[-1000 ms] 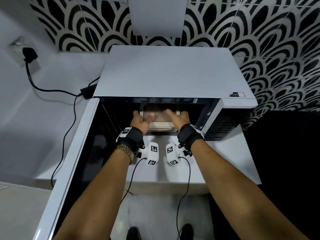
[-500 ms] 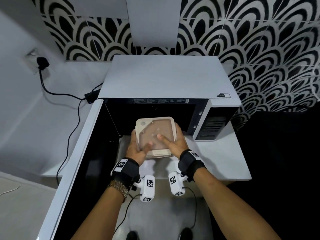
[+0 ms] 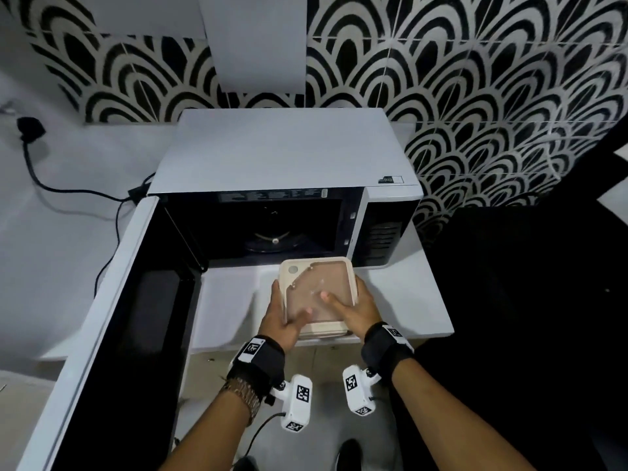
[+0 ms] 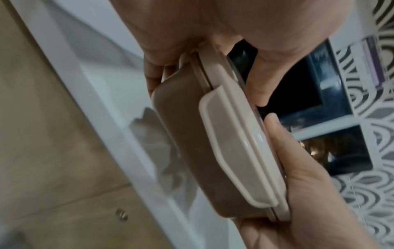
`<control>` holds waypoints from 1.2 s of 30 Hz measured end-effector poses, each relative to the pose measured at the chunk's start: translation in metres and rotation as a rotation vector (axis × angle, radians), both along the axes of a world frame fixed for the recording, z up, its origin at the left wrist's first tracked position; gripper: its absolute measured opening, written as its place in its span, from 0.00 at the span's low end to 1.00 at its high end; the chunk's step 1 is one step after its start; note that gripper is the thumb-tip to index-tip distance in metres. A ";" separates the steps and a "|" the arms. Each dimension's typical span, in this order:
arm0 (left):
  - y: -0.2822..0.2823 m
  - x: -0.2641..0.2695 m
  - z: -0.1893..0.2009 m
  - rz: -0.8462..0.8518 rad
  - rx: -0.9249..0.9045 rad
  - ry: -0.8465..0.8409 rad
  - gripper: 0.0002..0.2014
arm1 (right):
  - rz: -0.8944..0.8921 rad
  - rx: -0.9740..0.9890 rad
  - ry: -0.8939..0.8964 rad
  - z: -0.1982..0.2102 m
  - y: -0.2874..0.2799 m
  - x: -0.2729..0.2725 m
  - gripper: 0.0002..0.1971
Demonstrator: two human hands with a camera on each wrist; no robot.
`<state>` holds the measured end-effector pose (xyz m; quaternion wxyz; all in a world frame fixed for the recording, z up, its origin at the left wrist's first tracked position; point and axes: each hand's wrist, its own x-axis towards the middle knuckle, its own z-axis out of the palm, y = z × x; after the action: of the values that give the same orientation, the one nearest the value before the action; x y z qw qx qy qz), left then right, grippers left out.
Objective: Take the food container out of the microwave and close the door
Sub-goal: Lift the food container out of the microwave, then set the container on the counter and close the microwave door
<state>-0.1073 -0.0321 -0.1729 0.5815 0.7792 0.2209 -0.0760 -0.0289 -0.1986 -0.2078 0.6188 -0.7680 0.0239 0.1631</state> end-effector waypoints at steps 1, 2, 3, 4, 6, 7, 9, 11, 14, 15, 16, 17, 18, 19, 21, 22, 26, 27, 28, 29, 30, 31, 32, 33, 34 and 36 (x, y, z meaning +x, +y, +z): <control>-0.009 0.002 -0.004 -0.039 0.016 0.014 0.54 | -0.015 -0.004 0.010 -0.004 -0.011 0.000 0.43; -0.018 0.004 -0.007 -0.075 0.029 0.033 0.54 | -0.024 -0.012 0.016 -0.008 -0.023 0.000 0.40; -0.028 0.006 -0.009 -0.107 0.042 0.053 0.54 | -0.026 -0.017 0.020 -0.012 -0.035 0.000 0.38; -0.038 0.008 -0.010 -0.132 0.054 0.069 0.53 | -0.034 -0.020 0.027 -0.014 -0.047 0.000 0.37; -0.058 0.013 -0.012 -0.182 0.067 0.076 0.53 | -0.069 -0.022 0.036 -0.017 -0.071 0.002 0.34; -0.068 0.016 -0.013 -0.203 0.073 0.068 0.53 | -0.093 -0.024 0.043 -0.019 -0.082 0.004 0.33; -0.085 0.025 -0.016 -0.233 0.085 0.061 0.54 | -0.135 -0.028 0.054 -0.019 -0.103 0.011 0.33; -0.101 0.034 -0.018 -0.277 0.098 0.068 0.55 | -0.159 -0.053 0.059 -0.020 -0.122 0.020 0.40; -0.121 0.048 -0.016 -0.323 0.104 0.067 0.56 | -0.177 -0.110 0.050 -0.018 -0.144 0.033 0.41; -0.127 0.053 -0.015 -0.334 0.106 0.067 0.56 | -0.184 -0.130 0.051 -0.016 -0.149 0.037 0.40; -0.131 0.057 -0.015 -0.346 0.111 0.071 0.56 | -0.188 -0.151 0.055 -0.016 -0.154 0.041 0.40; -0.135 0.061 -0.014 -0.358 0.120 0.073 0.56 | -0.186 -0.173 0.057 -0.016 -0.159 0.045 0.40; -0.138 0.063 -0.014 -0.369 0.132 0.078 0.55 | -0.181 -0.195 0.056 -0.017 -0.163 0.049 0.39; -0.141 0.065 -0.013 -0.382 0.144 0.085 0.55 | -0.173 -0.219 0.051 -0.019 -0.166 0.052 0.39; -0.145 0.067 -0.013 -0.404 0.178 0.090 0.53 | -0.159 -0.256 0.038 -0.021 -0.171 0.056 0.38; -0.146 0.067 -0.014 -0.410 0.197 0.088 0.52 | -0.156 -0.264 0.036 -0.021 -0.172 0.057 0.38; -0.148 0.068 -0.010 -0.416 0.213 0.090 0.51 | -0.159 -0.279 0.025 -0.022 -0.172 0.058 0.38; -0.148 0.068 -0.008 -0.419 0.211 0.092 0.51 | -0.159 -0.284 0.015 -0.021 -0.171 0.058 0.38; -0.148 0.069 -0.008 -0.422 0.212 0.093 0.51 | -0.162 -0.289 0.009 -0.021 -0.171 0.058 0.38; -0.148 0.069 -0.007 -0.422 0.216 0.094 0.51 | -0.163 -0.293 0.006 -0.020 -0.170 0.058 0.38; -0.147 0.068 -0.007 -0.418 0.223 0.093 0.51 | -0.163 -0.299 0.003 -0.019 -0.170 0.058 0.36; -0.147 0.068 -0.007 -0.413 0.227 0.090 0.51 | -0.163 -0.308 -0.002 -0.018 -0.169 0.058 0.34; -0.147 0.067 -0.008 -0.406 0.224 0.087 0.51 | -0.166 -0.314 -0.006 -0.017 -0.169 0.057 0.32; -0.147 0.066 -0.008 -0.400 0.214 0.088 0.51 | -0.167 -0.319 -0.009 -0.017 -0.169 0.057 0.32; -0.147 0.065 -0.008 -0.393 0.204 0.093 0.51 | -0.168 -0.320 -0.007 -0.017 -0.169 0.057 0.32; -0.147 0.065 -0.007 -0.387 0.199 0.105 0.51 | -0.170 -0.318 -0.003 -0.017 -0.169 0.057 0.31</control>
<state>-0.0426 -0.1791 -0.1803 0.4640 0.8556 0.1038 -0.2044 0.0281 -0.3672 -0.2249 0.5011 -0.8517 0.1132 0.1032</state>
